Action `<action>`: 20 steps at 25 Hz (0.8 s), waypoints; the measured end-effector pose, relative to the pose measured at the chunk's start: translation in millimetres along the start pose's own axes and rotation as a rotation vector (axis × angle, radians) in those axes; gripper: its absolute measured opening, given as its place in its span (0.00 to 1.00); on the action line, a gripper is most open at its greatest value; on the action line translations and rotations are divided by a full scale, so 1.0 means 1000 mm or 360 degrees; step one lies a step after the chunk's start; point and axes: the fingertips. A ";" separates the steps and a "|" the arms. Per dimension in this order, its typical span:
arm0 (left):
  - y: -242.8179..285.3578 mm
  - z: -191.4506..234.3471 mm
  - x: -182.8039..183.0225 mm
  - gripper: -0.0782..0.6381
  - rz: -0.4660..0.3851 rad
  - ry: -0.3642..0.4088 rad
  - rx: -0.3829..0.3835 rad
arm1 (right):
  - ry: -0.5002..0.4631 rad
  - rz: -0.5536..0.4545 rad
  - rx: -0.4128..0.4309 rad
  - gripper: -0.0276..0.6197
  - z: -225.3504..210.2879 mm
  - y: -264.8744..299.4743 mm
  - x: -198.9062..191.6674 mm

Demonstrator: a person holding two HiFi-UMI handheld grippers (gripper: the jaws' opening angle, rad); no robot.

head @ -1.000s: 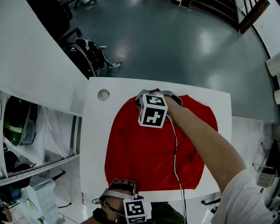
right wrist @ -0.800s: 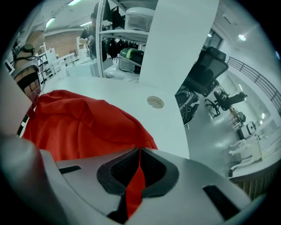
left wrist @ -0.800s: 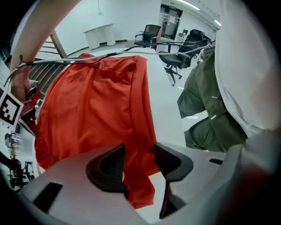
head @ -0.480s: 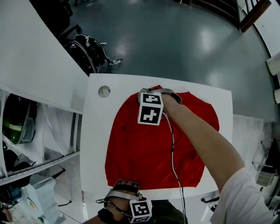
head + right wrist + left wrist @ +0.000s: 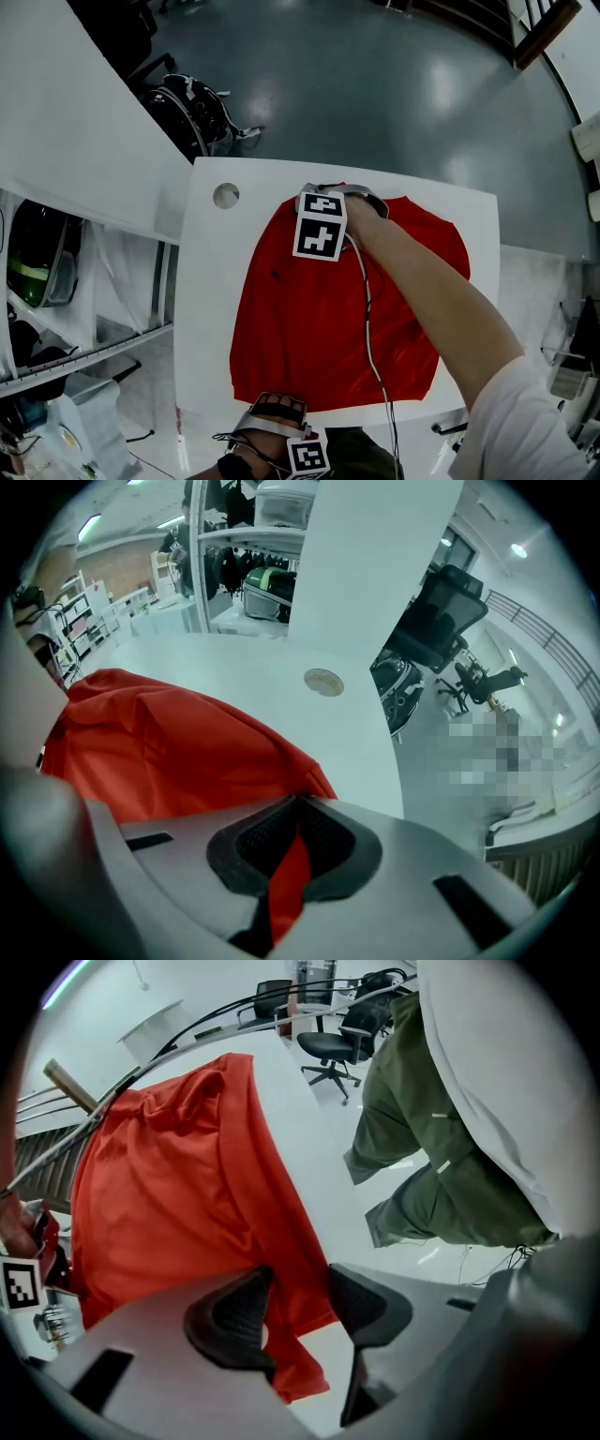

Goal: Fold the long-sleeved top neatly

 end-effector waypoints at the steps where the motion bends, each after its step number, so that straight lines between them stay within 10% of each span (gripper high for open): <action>1: 0.001 0.000 0.000 0.40 0.0001 0.0003 -0.0003 | 0.0002 -0.0001 -0.0001 0.08 0.000 0.000 0.000; 12: -0.046 0.027 0.001 0.41 -0.0260 -0.0283 -0.0297 | 0.0158 -0.0138 -0.0058 0.15 -0.004 -0.023 -0.005; 20: -0.049 0.116 -0.002 0.41 -0.0280 -0.0346 -0.0088 | 0.0284 -0.0138 -0.0137 0.15 0.004 -0.040 -0.048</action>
Point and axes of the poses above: the fingertips, and each gripper's own axes: y forward along the fingers, z to its left, x out of its top, and after that the axes turned 9 degrees about -y, right-handed
